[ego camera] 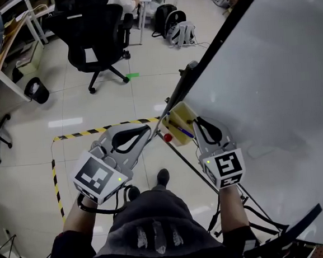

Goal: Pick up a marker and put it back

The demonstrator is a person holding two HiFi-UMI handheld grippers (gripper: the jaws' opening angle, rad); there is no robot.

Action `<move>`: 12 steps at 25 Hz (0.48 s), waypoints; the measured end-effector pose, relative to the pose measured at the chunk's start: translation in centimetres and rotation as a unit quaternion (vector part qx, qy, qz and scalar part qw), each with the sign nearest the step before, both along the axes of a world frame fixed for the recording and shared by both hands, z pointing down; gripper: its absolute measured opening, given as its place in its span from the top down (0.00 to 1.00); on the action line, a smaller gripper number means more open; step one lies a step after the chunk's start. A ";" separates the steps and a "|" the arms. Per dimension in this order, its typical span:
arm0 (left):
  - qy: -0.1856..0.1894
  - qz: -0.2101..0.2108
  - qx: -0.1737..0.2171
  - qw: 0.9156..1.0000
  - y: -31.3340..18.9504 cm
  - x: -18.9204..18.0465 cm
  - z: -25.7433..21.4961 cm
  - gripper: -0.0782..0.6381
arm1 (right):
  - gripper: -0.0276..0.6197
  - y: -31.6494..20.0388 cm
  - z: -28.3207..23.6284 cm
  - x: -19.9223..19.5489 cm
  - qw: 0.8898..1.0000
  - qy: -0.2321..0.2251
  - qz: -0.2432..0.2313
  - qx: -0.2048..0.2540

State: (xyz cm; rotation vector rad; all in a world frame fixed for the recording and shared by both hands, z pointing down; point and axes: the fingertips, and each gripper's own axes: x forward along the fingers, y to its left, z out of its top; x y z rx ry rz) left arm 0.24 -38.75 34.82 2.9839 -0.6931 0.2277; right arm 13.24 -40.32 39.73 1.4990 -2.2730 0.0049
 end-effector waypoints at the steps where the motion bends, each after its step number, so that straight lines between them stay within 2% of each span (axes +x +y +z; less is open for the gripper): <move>1: -0.004 0.000 0.000 1.000 0.0 -0.1 0.3 0.88 | 0.90 -0.2 0.7 0.1 1.000 0.000 0.002 -0.007; 12: -0.008 -0.009 -0.016 1.000 0.0 -0.5 1.0 0.88 | 0.90 -0.7 5.6 1.1 0.998 0.001 0.014 -0.059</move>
